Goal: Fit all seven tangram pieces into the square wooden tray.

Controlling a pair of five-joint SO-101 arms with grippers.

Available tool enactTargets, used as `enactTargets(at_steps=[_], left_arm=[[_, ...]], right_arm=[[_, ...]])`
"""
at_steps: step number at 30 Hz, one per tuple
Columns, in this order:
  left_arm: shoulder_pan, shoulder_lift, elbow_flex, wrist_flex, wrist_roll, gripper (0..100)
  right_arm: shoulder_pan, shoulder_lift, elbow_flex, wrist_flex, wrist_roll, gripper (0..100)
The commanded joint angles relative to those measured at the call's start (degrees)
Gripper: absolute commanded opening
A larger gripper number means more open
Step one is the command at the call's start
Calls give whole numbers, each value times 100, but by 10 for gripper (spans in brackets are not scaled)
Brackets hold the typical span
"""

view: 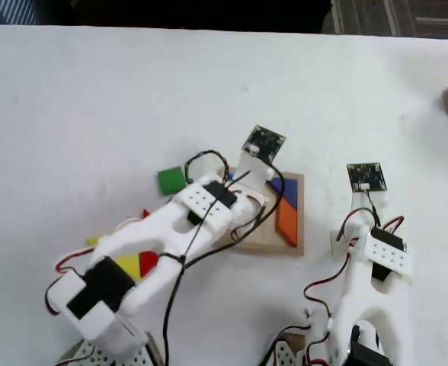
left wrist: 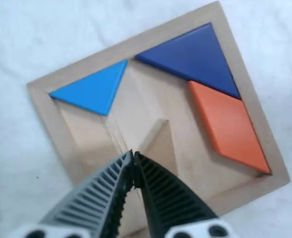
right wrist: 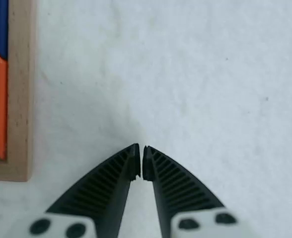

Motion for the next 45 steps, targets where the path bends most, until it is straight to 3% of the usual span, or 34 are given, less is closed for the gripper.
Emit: enactTargets(at_steps=[1, 4, 8, 13, 19, 26, 29, 35, 42, 45], left_arm=[[356, -637, 114, -413, 53, 23], [479, -655, 396, -1257, 185, 23], [92, 4, 132, -1732, 1336, 23], [4, 787, -580, -1284, 1319, 23], [48, 1024, -651, -1284, 1301, 23], [690, 998, -580, -738, 1240, 23], [910, 998, -580, -536, 791, 23], [945, 963, -598, -334, 659, 23], [620, -655, -475, 818, 615, 23], [163, -1358, 97, 853, 308, 26]], right_arm=[[-127, -171, -18, 101, 53, 19], [-127, -171, -18, 101, 53, 19], [-110, -171, -18, 101, 53, 19], [-127, -171, -18, 101, 53, 19], [-127, -171, -18, 101, 53, 19], [-127, -171, -18, 101, 53, 19], [-119, -171, -18, 101, 53, 19], [-119, -171, -18, 101, 53, 19], [-119, -171, -18, 101, 53, 19], [-119, -171, -18, 101, 53, 19]])
